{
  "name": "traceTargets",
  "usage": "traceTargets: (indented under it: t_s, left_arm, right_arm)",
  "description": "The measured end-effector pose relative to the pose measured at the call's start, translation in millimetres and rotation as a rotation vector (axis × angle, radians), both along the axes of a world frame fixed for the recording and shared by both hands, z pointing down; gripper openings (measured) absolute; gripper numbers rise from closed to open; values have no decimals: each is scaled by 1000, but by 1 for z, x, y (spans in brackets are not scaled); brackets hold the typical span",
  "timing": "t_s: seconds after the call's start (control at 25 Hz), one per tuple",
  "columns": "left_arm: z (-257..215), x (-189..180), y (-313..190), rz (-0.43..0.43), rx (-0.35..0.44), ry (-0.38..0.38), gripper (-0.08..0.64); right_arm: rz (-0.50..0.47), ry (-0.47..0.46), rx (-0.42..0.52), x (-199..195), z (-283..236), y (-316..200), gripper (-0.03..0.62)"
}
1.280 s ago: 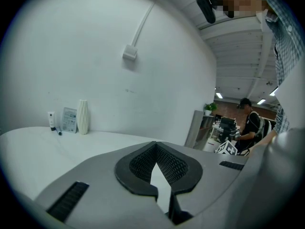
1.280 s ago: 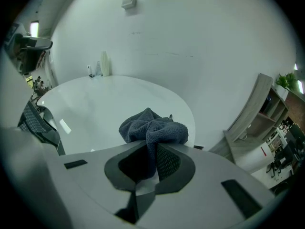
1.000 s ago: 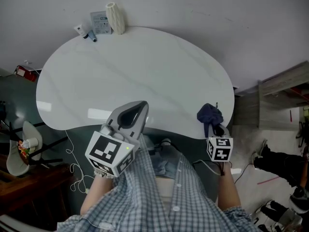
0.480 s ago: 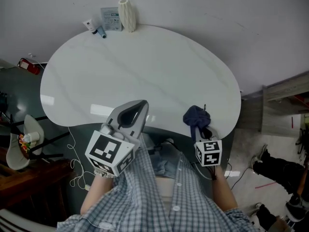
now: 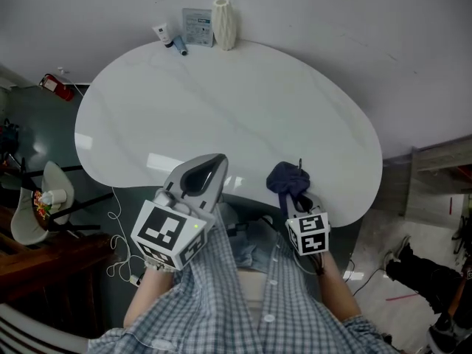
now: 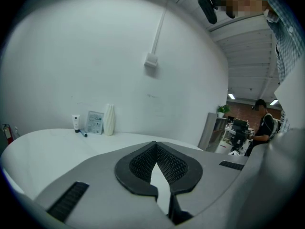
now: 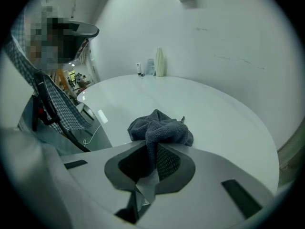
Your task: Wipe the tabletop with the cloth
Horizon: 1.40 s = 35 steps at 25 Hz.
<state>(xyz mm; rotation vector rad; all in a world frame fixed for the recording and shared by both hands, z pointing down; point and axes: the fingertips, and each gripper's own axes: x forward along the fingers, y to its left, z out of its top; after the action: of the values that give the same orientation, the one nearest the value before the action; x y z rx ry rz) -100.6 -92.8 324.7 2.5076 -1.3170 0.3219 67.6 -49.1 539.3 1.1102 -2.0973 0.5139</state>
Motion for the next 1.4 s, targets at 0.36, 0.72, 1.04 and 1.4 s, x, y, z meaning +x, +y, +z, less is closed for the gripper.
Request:
traceTargets:
  t_s: [0.36, 0.72, 1.04, 1.4]
  left_arm:
    - [1, -14, -1, -15, -16, 4, 6]
    - [0, 1, -1, 14, -10, -1, 6]
    - [4, 29, 0, 43, -18, 0, 6]
    - [6, 73, -1, 89, -18, 1, 6]
  right_arm:
    - [-144, -1, 9, -61, -2, -13, 23]
    - [-138, 41, 32, -51, -2, -19, 23]
    - [-15, 59, 46, 9, 0, -41, 23]
    - [132, 98, 75, 96, 0, -59, 23]
